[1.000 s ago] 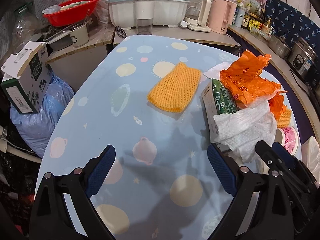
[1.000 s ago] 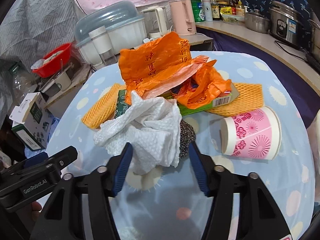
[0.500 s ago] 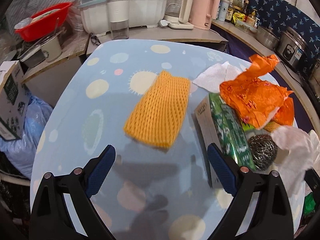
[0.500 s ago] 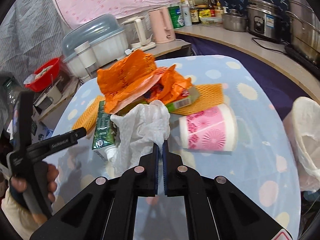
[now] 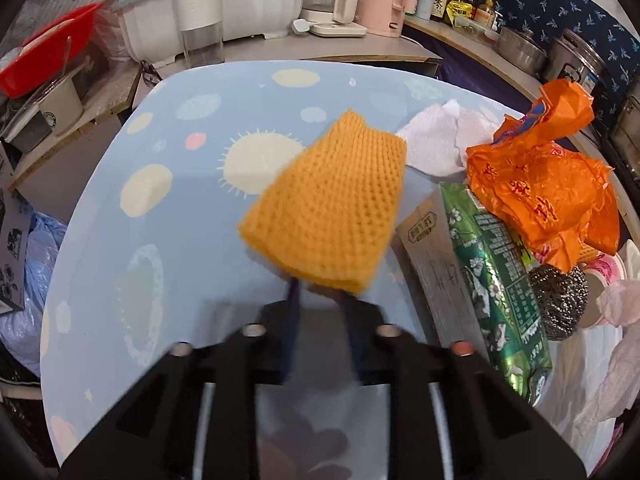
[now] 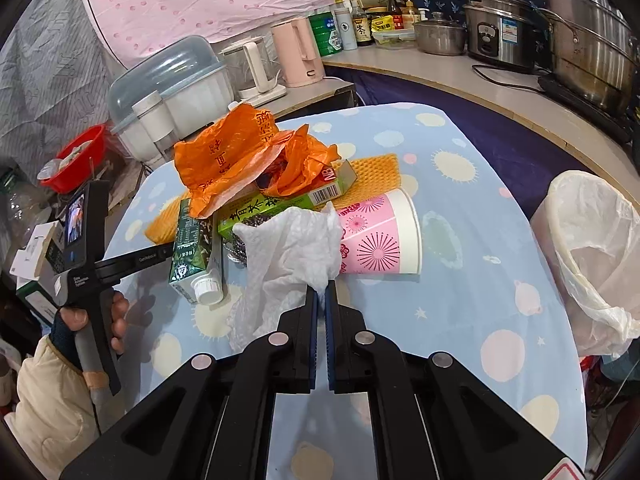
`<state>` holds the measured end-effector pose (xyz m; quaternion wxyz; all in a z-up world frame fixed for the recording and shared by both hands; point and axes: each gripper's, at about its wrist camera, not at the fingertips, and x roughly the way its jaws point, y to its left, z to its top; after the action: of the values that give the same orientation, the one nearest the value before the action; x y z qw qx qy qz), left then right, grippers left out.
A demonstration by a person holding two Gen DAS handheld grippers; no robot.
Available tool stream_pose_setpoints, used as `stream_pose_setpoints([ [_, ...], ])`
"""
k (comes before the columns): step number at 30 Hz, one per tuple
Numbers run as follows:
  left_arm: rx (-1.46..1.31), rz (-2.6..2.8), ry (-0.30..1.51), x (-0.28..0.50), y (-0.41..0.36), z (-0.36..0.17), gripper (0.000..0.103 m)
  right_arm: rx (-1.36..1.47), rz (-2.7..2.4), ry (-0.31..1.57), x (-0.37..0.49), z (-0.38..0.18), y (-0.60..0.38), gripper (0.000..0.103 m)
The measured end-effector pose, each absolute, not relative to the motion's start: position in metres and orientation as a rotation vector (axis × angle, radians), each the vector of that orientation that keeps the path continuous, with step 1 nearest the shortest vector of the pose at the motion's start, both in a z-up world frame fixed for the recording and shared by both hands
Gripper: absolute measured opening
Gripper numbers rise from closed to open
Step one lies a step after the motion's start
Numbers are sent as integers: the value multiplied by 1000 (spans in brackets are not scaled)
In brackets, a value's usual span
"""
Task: Collect trash
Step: 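Grasp the orange mesh sleeve with the left tool while the right tool holds the paper towel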
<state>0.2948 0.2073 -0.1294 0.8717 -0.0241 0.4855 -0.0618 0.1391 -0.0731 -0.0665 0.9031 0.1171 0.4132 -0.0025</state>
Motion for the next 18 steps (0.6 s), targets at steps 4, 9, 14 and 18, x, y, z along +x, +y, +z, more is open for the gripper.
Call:
stream_pose_setpoints([
  [4, -64, -133, 998, 284, 209, -124, 0, 246, -13, 851, 132, -65, -77, 4],
  [9, -74, -151, 970, 259, 208, -110, 0, 252, -25, 836, 122, -60, -82, 4],
  [14, -122, -173, 972, 251, 209, -96, 13, 262, -32, 830, 115, -58, -87, 4],
  [18, -125, -134, 913, 267, 211, -83, 66, 270, -35, 825, 114, -58, -90, 4],
])
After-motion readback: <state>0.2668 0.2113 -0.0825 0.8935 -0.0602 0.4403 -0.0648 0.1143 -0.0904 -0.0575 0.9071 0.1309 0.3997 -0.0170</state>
